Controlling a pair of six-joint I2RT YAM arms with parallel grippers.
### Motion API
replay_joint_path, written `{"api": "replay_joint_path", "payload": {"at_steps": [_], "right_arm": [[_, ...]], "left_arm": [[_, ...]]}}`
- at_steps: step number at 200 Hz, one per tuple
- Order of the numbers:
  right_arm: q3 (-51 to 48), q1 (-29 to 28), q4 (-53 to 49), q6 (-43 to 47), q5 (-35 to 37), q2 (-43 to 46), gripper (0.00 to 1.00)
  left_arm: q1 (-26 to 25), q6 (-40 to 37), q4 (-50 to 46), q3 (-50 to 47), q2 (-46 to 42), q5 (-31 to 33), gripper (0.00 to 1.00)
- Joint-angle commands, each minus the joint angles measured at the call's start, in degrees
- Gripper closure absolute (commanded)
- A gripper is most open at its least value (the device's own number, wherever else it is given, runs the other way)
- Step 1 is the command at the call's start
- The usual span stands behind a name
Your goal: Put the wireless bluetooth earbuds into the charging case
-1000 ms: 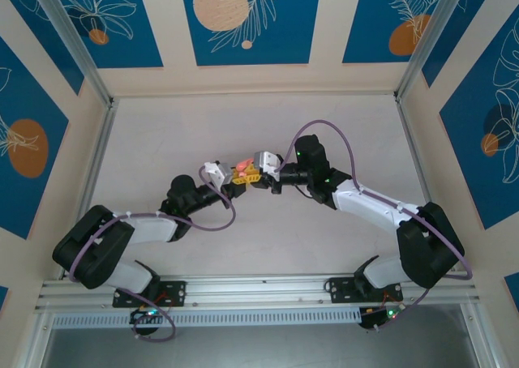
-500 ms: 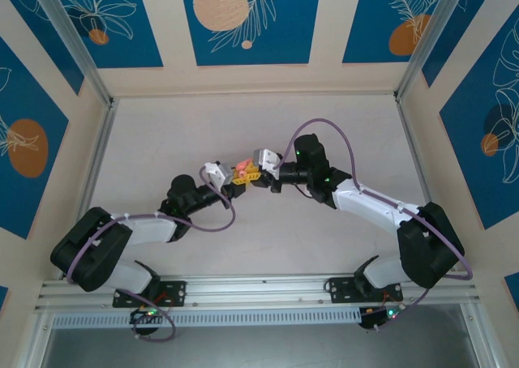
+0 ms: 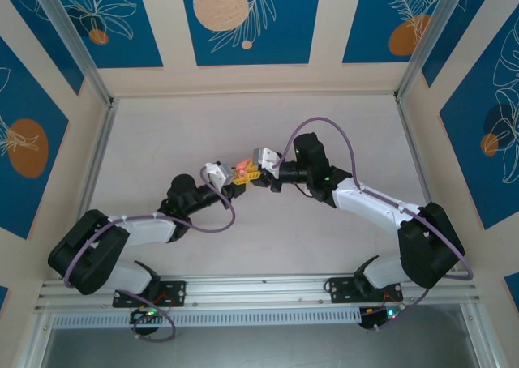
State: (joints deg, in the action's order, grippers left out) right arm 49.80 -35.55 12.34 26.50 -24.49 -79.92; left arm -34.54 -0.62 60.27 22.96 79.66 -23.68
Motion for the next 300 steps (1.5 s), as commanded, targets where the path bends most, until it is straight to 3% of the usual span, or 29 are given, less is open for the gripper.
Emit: {"api": "replay_joint_path", "payload": {"at_steps": [1, 98, 243, 270, 300], "right_arm": [[0.8, 0.7, -4.0, -1.4, 4.4, 0.4, 0.81], [0.8, 0.6, -2.6, -1.5, 3.3, 1.3, 0.74], [-3.0, 5.3, -0.9, -3.7, -11.4, 12.8, 0.66], [-3.7, 8.0, -5.1, -2.0, -14.3, 15.7, 0.58], [-2.5, 11.0, -15.0, 2.7, -15.9, 17.9, 0.41]], "left_arm": [[-1.8, -1.7, 5.3, 2.3, -2.4, -2.7, 1.00], [-2.0, -2.3, 4.7, 2.4, -2.4, -2.6, 1.00], [-2.0, -3.8, 3.1, 2.5, -2.1, -4.7, 1.00], [-2.0, -4.8, 0.7, 3.2, -2.5, -7.2, 1.00], [-2.0, -6.6, -1.5, 3.4, -3.4, -9.6, 1.00]]}}
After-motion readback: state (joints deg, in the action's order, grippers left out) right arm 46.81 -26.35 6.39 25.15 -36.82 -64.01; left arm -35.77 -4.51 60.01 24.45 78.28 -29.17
